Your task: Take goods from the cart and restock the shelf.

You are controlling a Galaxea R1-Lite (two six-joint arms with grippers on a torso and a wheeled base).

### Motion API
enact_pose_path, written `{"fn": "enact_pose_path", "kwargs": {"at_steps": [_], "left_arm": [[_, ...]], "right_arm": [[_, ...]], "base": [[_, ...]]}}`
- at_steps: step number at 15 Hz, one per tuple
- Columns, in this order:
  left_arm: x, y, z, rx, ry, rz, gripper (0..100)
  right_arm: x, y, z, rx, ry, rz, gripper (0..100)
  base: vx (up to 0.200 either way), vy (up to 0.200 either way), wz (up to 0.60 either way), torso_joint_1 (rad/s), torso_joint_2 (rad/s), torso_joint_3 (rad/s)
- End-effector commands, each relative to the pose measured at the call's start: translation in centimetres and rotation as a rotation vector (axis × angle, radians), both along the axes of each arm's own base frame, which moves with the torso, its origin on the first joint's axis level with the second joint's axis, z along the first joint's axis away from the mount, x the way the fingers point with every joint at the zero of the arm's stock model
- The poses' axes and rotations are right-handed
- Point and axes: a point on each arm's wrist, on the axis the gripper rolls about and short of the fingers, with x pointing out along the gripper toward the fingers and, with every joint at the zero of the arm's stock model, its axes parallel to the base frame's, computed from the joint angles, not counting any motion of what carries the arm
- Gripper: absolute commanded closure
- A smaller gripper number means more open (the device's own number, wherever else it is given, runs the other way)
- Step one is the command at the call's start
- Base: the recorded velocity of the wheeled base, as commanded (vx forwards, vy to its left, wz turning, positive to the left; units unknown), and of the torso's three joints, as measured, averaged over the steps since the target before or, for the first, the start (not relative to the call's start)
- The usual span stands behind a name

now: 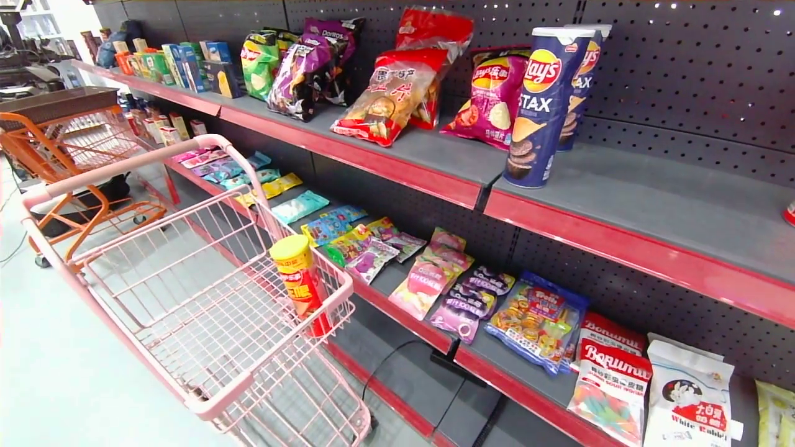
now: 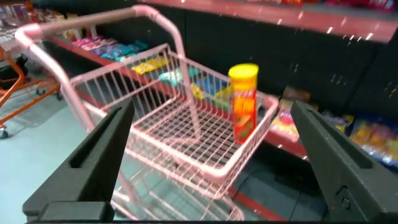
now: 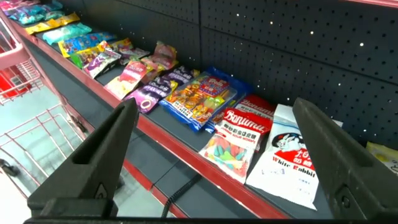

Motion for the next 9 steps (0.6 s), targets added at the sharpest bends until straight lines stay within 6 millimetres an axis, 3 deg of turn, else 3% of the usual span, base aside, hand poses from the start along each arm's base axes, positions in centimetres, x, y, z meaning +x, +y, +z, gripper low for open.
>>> {"fn": "enact_pose_path", "kwargs": {"at_steps": [1,3,4,5,6,7,9], "left_arm": [[12.4,-0.5,8.3,-0.069,0.162,-0.020,0],[18.0,-0.8,5.1,-0.071,0.242,-0.038,0],[20.1,-1.1,2.1,-0.069,0.309,-0.103,0],[20.1,-1.1,2.1,-0.069,0.309,-0.103,0],[22.1,-1.4,-1.4,-0.077,0.392,-0.234,0],[22.4,-1.4,-1.8,-0.073,0.402,-0.247,0],[24.6,-1.6,-4.3,-0.044,0.498,-0.284,0]], "right_arm": [[0.0,0.0,0.0,0.000,0.001,0.000,0],[0.0,0.0,0.0,0.000,0.000,0.001,0],[0.0,0.0,0.0,0.000,0.001,0.000,0],[0.0,0.0,0.0,0.000,0.001,0.000,0],[0.0,0.0,0.0,-0.001,0.001,0.000,0],[0.0,0.0,0.0,0.000,0.001,0.000,0],[0.0,0.0,0.0,-0.001,0.000,0.000,0]], "base": [[0.000,0.000,0.00,0.000,0.00,0.000],[0.000,0.000,0.00,0.000,0.00,0.000],[0.000,0.000,0.00,0.000,0.00,0.000],[0.000,0.000,0.00,0.000,0.00,0.000],[0.000,0.000,0.00,0.000,0.00,0.000],[0.000,0.000,0.00,0.000,0.00,0.000],[0.000,0.000,0.00,0.000,0.00,0.000]]}}
